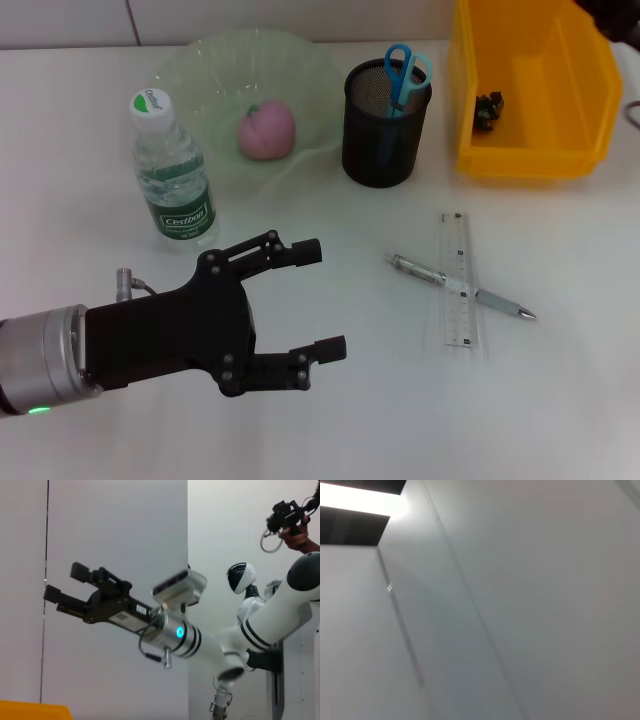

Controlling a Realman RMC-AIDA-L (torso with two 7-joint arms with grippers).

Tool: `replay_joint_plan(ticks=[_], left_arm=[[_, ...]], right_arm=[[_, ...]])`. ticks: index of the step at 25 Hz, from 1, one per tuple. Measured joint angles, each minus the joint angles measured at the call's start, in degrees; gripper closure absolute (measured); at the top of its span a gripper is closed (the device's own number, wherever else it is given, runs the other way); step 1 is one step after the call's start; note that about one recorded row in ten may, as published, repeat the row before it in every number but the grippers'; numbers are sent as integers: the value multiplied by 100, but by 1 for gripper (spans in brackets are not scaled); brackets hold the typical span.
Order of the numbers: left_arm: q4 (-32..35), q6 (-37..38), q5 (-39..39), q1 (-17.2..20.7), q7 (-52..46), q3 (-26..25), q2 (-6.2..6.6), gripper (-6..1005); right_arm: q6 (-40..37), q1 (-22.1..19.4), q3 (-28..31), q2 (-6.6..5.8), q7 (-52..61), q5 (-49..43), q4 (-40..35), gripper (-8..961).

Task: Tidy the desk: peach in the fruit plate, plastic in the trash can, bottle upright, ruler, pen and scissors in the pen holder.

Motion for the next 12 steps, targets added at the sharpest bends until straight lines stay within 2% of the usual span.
replay_joint_plan(ticks=[3, 6, 9, 12], left_arm=[[6, 11, 38, -1, -143, 0, 43, 128], [-11, 12, 41, -8, -181, 0, 74, 129], [-11, 10, 45, 1, -217, 1, 87, 129], [-14, 0, 49, 1, -219, 1, 91, 130]], right_arm=[[53, -359, -1502, -34, 2135, -162, -2097, 185], [68, -663, -2646, -115, 3782, -1129, -4255, 184], [-211, -630, -3246, -145, 4997, -2636, -5871, 183], [-719, -287, -3705, -148, 5757, -3962, -6756, 185]])
